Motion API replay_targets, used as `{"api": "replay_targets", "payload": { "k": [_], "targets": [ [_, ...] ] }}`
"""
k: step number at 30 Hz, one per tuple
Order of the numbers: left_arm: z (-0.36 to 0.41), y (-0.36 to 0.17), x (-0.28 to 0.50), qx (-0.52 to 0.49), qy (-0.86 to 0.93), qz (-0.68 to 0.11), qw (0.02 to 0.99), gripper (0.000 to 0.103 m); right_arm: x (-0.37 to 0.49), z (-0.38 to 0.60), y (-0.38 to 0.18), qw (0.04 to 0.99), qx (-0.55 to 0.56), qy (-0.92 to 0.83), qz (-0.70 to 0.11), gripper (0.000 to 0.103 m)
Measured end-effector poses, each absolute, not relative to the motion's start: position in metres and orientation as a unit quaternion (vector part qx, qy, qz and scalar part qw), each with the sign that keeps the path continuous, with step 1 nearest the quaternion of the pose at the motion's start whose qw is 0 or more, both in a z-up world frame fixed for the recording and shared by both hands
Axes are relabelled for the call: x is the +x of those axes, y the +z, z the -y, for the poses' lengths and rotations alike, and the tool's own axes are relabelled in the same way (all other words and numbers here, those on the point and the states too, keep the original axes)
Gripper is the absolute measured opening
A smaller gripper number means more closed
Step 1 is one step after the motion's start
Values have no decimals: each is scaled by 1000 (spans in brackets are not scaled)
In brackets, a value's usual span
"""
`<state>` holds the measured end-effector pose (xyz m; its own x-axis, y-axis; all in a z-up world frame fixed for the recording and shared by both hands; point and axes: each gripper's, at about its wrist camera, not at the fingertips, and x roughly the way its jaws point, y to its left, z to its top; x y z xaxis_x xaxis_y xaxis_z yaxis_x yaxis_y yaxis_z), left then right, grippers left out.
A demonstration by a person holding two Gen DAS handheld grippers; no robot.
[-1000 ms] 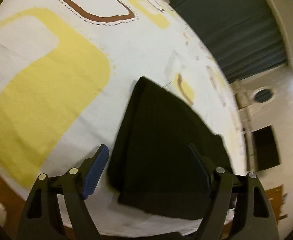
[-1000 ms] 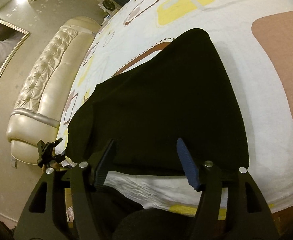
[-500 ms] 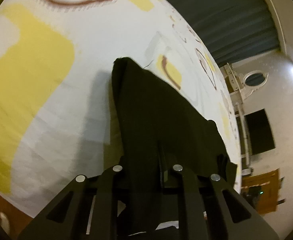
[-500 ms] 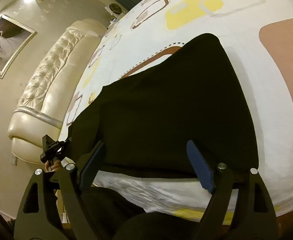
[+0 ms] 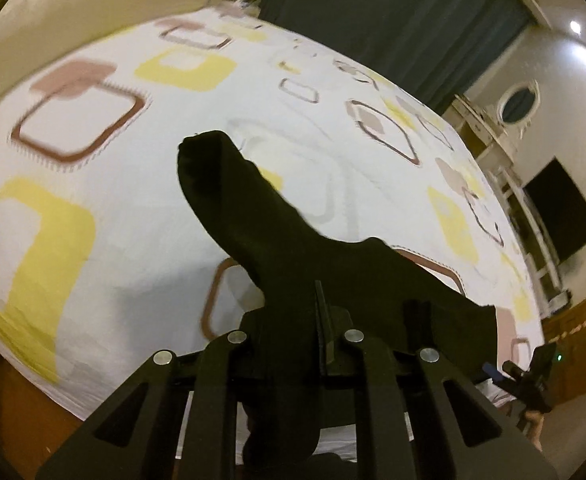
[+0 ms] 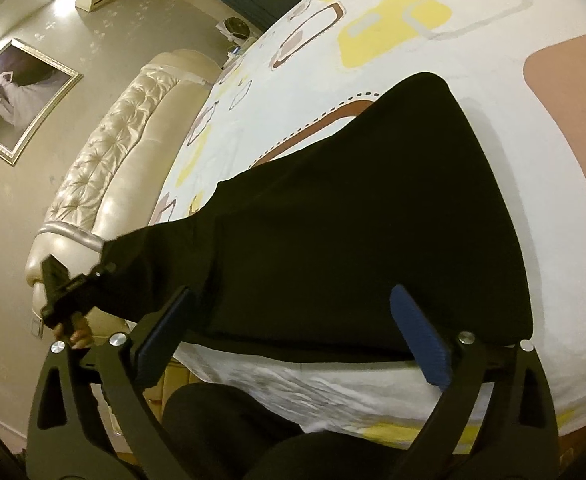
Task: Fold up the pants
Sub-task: 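Grasp the black pants end with the left gripper, lift and fold it over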
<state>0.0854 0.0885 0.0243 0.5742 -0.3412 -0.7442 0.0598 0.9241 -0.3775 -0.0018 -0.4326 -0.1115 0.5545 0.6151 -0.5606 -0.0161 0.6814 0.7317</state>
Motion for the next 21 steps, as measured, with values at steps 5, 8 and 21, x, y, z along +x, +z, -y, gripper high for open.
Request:
{"api": "replay_targets", "payload": {
  "k": [5, 8, 21],
  "targets": [
    [-40, 46, 81, -115, -140, -434, 882, 15, -1, 435, -113, 805, 363, 195, -428, 99],
    [-11, 56, 80, -88, -151, -429, 886, 15, -2, 435, -114, 804, 366, 195, -426, 99],
    [102, 49, 77, -14, -172, -426, 888, 14, -4, 433, -116, 808, 365, 195, -420, 99]
  ]
}}
